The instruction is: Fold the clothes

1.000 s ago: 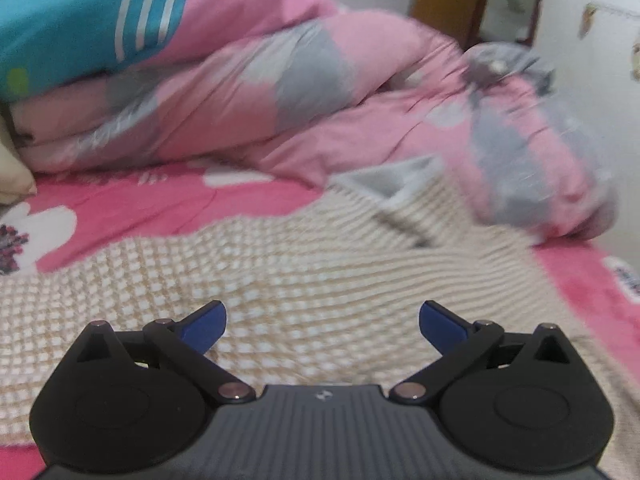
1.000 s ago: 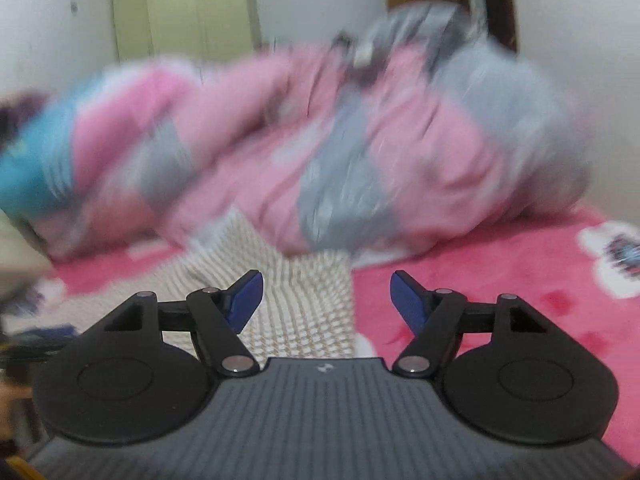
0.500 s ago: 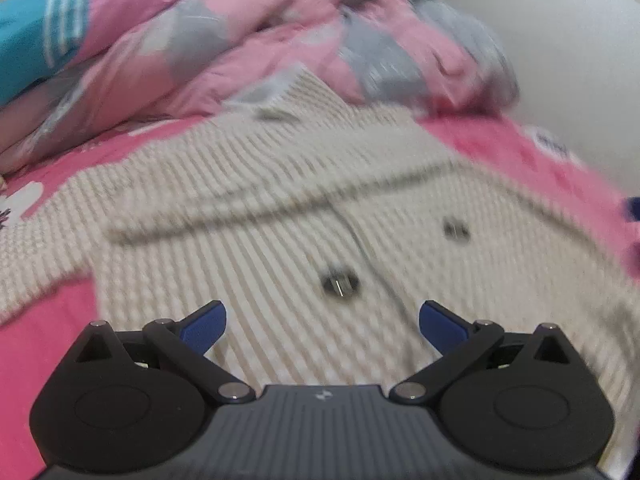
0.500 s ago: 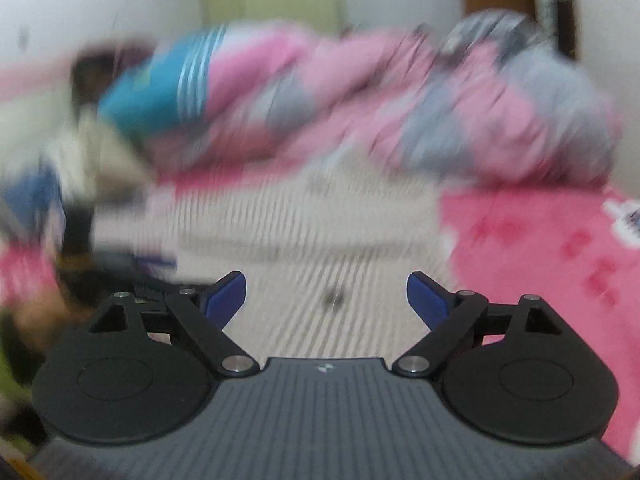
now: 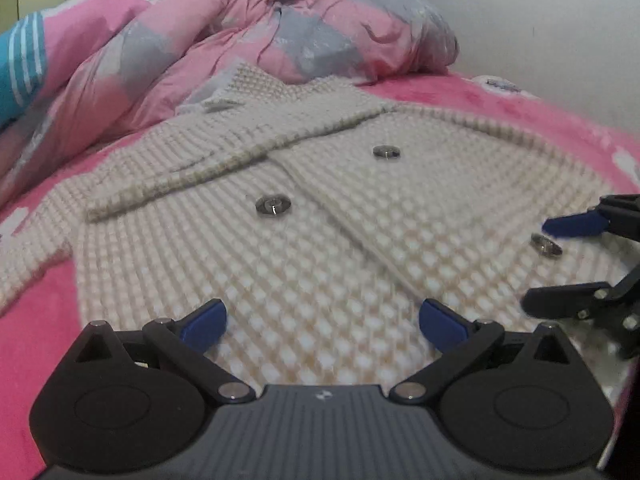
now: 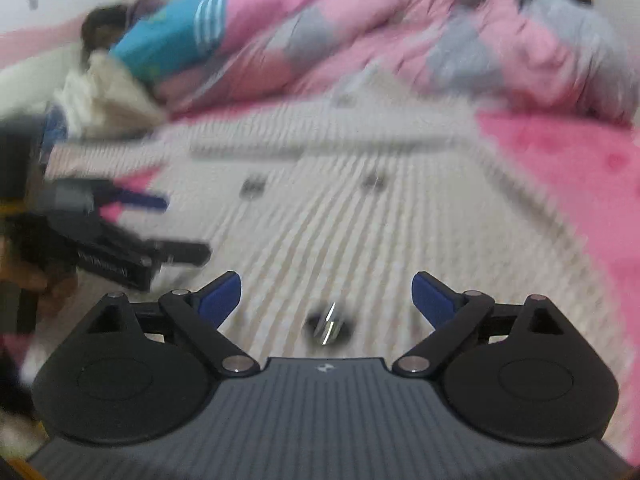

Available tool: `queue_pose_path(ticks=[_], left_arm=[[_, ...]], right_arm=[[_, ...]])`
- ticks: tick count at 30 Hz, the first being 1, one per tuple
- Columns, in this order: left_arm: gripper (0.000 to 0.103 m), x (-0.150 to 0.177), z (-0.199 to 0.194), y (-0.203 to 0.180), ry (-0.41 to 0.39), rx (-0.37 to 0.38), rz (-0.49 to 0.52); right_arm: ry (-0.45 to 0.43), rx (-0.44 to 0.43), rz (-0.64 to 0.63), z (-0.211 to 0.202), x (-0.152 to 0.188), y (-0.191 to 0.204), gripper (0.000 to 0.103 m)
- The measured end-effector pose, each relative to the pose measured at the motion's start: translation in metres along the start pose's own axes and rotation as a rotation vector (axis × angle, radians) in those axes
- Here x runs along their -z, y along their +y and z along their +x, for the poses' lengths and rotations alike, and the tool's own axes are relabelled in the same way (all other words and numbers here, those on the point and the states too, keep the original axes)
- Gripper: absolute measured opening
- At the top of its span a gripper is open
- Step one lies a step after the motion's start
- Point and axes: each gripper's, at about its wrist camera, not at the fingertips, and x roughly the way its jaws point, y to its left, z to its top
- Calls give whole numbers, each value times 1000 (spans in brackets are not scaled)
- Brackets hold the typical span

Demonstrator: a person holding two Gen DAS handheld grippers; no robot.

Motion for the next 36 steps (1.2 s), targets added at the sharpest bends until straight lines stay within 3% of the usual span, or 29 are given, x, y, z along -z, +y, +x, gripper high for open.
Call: queue_pose_path(ticks=[2, 7, 27, 31, 33, 36], left_arm=[[103, 1, -1, 2, -11, 8, -19], [103, 1, 1, 12, -6, 45, -66], [103, 4, -8, 11, -42, 11, -72], [103, 2, -36, 33, -130, -20, -160], [103, -1, -53, 54, -179, -35, -225], [103, -3, -79, 95, -254, -116, -364]], right_arm=[[-70, 28, -11, 4, 20, 6, 99], [-90, 60, 7, 12, 16, 10, 102], [-60, 84, 49, 6, 13, 14, 102], [18, 96, 83, 7, -6, 17, 102], [26, 76, 81, 7, -17, 21, 102], [1, 22, 15, 8, -47, 43, 102]])
